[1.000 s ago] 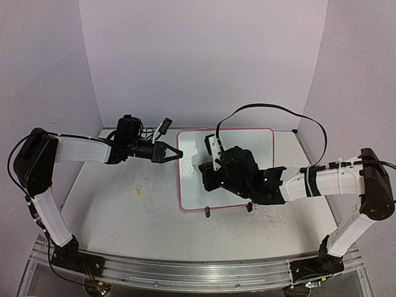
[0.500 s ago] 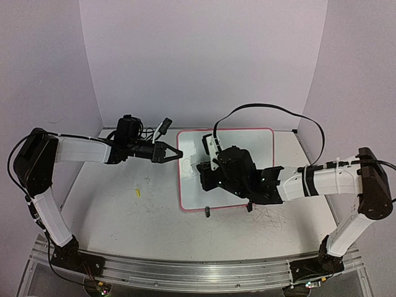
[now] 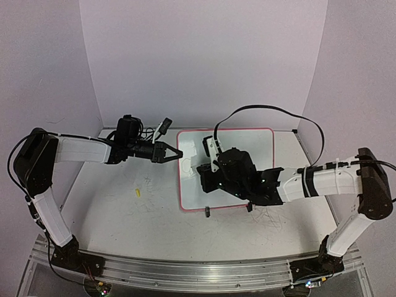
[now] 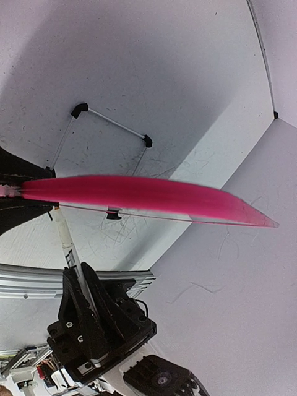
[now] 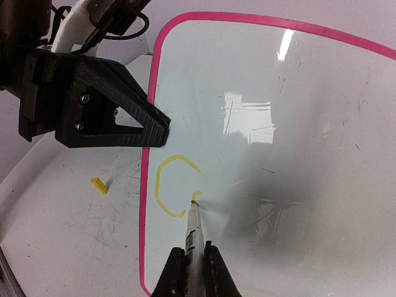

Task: Write a sentence on the whiteboard
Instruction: Write a sentence at the center of the board.

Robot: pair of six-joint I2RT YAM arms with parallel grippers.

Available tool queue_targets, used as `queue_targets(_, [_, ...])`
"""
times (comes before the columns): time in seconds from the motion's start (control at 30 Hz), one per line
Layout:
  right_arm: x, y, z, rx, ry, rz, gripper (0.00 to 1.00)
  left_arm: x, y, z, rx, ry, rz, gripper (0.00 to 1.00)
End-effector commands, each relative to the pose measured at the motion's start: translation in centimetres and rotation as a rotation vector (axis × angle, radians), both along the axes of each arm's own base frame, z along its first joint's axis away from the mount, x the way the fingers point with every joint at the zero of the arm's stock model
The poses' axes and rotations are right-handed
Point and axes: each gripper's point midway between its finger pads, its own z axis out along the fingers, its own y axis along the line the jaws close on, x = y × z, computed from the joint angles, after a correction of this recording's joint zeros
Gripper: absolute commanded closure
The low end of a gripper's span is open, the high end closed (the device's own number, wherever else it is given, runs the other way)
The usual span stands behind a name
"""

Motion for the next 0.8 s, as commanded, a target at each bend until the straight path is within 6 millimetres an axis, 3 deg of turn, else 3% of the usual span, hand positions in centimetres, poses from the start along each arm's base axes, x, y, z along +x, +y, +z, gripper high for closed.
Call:
queue_targets(0.0, [-0.1,-0.9,-0.2,0.008,0.01,-0.022,1.0,0.3,0.1,1.7,-0.011,-0.071,0.03,1.0])
queue_targets(0.47, [0.0,-2.7,0.2,0.003,-0.004,-0.083,1.0,0.3,0.1,1.6,-0.011,-0.07,0.029,1.0])
queue_targets(0.77, [1.0,-1.6,1.9,0.042,-0.043,-0.097,1.0,0.2,0.1,1.7,-0.011,-0.071,0.029,1.0])
